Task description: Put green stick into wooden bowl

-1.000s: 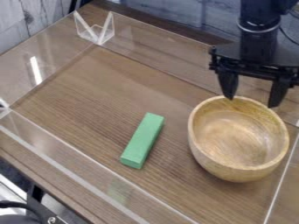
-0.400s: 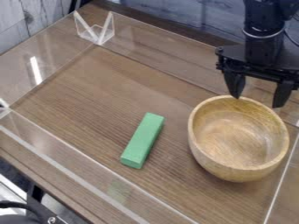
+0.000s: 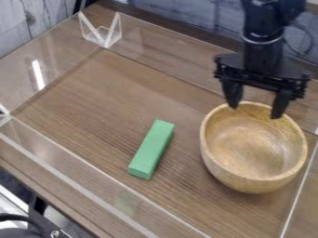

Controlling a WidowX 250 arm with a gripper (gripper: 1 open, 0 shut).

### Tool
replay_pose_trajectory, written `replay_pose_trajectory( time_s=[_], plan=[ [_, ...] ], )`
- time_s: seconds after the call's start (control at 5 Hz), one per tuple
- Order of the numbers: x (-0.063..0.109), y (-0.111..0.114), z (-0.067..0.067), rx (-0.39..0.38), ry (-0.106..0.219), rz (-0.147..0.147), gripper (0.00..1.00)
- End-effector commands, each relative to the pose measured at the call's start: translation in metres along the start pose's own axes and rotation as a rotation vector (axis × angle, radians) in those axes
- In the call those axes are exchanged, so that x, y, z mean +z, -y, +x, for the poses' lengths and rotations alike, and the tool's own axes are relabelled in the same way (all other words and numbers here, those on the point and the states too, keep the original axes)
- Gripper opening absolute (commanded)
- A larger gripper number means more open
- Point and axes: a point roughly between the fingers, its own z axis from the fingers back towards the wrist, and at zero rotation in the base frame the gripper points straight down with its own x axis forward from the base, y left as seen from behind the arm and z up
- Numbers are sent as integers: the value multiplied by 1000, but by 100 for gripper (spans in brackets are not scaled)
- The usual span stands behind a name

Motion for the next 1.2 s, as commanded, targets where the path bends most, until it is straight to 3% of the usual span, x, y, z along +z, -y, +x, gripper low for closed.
replay_pose_trajectory(
  time_s=[0.0,0.4,0.6,0.8,1.0],
  plan=[
    [7,-29,-3,35,21,34,100],
    [12,-95,-32,148,35,113,100],
    [-1,-116,-37,160,27,141,100],
    [-17,-126,-40,181,24,175,100],
    [-26,-128,-38,137,10,182,100]
  ],
)
